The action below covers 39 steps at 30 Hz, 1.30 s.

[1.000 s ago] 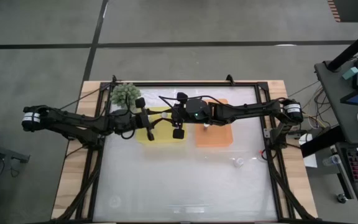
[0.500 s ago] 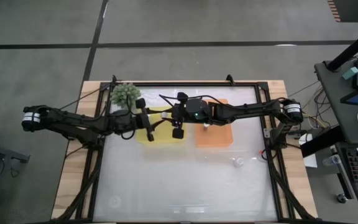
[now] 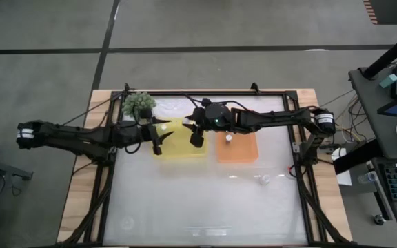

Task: Pick and place medicine bottles into bin by pill shape (circle, oval)
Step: Put the yellow pill bottle into the yellow bin

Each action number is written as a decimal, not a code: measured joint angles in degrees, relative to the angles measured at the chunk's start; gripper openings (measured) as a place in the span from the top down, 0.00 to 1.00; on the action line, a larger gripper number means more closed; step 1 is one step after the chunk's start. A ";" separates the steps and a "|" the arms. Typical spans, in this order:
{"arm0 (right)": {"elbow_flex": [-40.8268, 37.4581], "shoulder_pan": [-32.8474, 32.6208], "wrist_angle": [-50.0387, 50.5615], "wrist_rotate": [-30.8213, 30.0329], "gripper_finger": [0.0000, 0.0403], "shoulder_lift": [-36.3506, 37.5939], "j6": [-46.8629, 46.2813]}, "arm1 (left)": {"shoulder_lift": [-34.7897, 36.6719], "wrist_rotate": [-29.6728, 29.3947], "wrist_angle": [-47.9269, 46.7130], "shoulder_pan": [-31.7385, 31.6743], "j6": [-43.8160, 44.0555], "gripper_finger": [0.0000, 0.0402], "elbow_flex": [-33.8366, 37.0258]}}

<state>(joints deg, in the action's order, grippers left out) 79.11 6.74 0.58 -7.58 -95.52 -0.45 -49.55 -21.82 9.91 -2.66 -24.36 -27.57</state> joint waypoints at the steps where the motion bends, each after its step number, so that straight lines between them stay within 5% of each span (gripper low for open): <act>1: 0.00 0.12 -0.11 -0.08 0.72 -0.33 -0.43 | 0.91 0.00 -0.13 0.00 -0.01 0.53 0.00; 10: 0.89 0.57 -3.31 0.11 0.72 -6.74 -3.05 | 6.64 -0.13 -0.05 -0.01 -0.02 0.53 0.00; 27: 18.96 1.35 4.72 1.71 0.72 -27.01 -3.65 | 6.89 -0.15 0.10 0.00 -0.52 0.53 0.00; 39: 21.42 2.10 8.98 4.92 0.72 -28.94 -6.57 | 6.90 -0.15 0.17 0.00 -0.52 0.53 0.02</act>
<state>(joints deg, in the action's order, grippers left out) 100.53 8.84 9.56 -2.66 -124.46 -7.02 -42.65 -21.98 10.08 -2.66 -24.88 -27.55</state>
